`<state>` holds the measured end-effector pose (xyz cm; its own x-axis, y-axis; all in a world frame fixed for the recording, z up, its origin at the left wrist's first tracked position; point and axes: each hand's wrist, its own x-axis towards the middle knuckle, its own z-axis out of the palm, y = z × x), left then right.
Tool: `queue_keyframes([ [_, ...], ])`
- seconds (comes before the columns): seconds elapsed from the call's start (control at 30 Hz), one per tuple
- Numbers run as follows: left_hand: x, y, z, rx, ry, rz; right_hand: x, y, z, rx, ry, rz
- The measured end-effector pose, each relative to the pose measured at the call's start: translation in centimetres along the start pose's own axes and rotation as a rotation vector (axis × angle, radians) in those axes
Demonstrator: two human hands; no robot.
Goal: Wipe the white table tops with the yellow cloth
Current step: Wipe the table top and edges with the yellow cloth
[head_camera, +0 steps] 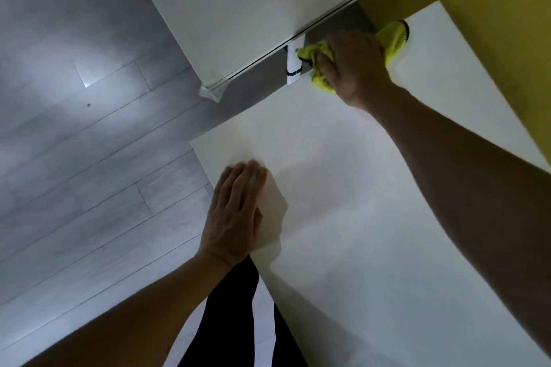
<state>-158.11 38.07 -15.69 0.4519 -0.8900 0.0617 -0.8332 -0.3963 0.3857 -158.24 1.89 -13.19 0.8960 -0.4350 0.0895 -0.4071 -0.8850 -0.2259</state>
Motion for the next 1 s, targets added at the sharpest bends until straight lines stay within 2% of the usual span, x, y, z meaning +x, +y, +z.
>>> queue_keyframes([
  [0.1,-0.2,0.6,-0.2,0.035,0.008,-0.005,-0.8,-1.7,-0.1,-0.009,0.021,0.011],
  [0.17,-0.1,1.1,-0.3,0.061,0.011,-0.021,-1.9,-4.8,0.5,0.003,0.009,-0.078],
  [0.27,0.5,2.4,-0.2,0.091,0.026,-0.102,-3.2,-9.2,1.3,0.033,-0.112,-0.236],
  [0.33,1.4,3.9,0.1,0.084,0.033,-0.145,-3.4,-9.5,1.4,0.05,-0.128,-0.305],
  [0.43,3.8,6.4,1.3,0.039,0.034,-0.083,-2.9,-7.0,0.9,0.071,-0.143,-0.361],
  [0.57,8.2,9.6,3.3,0.038,0.029,0.047,-1.9,-0.2,-0.3,0.048,-0.032,-0.218],
  [0.7,9.2,9.6,3.7,0.094,0.018,0.053,-0.1,7.9,-1.5,0.014,0.018,0.031],
  [0.77,9.2,9.6,3.5,0.101,0.022,0.049,0.3,9.6,-1.8,0.019,0.068,0.121],
  [0.83,9.5,9.7,3.6,0.115,0.03,0.033,0.4,8.7,-1.8,-0.012,0.091,0.178],
  [0.9,9.4,9.8,3.5,0.125,0.018,0.024,0.1,5.5,-1.7,-0.019,0.041,0.176],
  [1.0,9.4,9.6,3.5,0.141,0.001,0.023,-1.4,-1.4,-0.2,0.04,-0.063,-0.01],
])
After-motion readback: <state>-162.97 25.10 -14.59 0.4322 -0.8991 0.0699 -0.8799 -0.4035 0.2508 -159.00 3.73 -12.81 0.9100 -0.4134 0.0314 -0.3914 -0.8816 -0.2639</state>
